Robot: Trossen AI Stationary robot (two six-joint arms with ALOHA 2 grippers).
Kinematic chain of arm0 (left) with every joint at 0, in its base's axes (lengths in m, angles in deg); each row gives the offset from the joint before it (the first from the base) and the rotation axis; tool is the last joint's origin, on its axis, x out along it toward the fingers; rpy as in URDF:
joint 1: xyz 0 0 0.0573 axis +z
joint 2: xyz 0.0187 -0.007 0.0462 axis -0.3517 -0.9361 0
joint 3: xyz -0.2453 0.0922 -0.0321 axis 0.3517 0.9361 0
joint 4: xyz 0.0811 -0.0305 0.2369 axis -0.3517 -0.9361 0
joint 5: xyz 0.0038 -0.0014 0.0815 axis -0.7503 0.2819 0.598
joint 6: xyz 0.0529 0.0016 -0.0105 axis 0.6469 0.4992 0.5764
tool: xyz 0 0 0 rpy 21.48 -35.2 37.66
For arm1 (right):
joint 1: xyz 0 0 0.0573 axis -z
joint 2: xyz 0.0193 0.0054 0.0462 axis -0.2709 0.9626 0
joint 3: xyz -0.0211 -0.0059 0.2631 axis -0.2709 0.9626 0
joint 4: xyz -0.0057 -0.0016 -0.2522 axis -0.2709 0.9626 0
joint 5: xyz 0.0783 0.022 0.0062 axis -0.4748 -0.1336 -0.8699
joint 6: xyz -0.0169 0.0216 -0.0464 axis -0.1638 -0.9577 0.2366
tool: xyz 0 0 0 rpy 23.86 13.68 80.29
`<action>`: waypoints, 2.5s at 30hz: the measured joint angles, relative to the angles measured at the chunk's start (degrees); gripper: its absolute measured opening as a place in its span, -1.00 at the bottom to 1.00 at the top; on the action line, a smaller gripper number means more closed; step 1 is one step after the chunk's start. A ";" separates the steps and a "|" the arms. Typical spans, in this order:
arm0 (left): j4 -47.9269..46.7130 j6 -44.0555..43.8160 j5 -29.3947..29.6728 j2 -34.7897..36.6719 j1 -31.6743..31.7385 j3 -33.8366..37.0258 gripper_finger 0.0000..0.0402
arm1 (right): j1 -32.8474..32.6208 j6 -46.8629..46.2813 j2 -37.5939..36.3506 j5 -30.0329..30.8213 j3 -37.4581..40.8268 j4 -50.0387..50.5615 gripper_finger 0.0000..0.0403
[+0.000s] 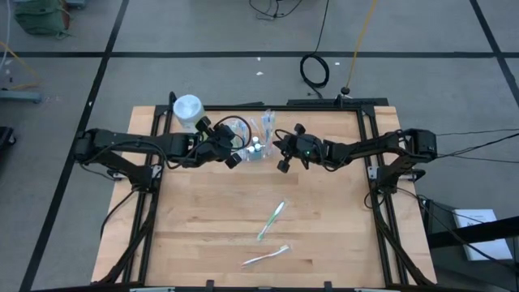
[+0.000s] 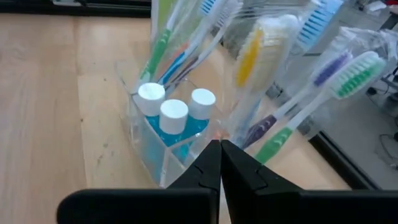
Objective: Pick & Place toothbrushing station
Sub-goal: Put the orange toothbrush into the transparent organizer
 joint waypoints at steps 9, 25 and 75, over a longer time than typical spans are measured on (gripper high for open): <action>-0.43 -4.15 -4.11 0.00 -0.58 0.00 -0.87 | -0.02 0.81 0.00 0.18 0.00 -0.52 -0.67; 4.30 -10.14 -30.13 -3.70 -8.90 0.04 -0.87 | -0.85 3.00 -14.20 0.13 0.09 17.23 -0.29; 44.36 -17.98 -46.68 -42.12 -30.53 -0.66 -0.13 | -0.87 -3.29 -25.33 -6.12 5.20 27.49 -0.31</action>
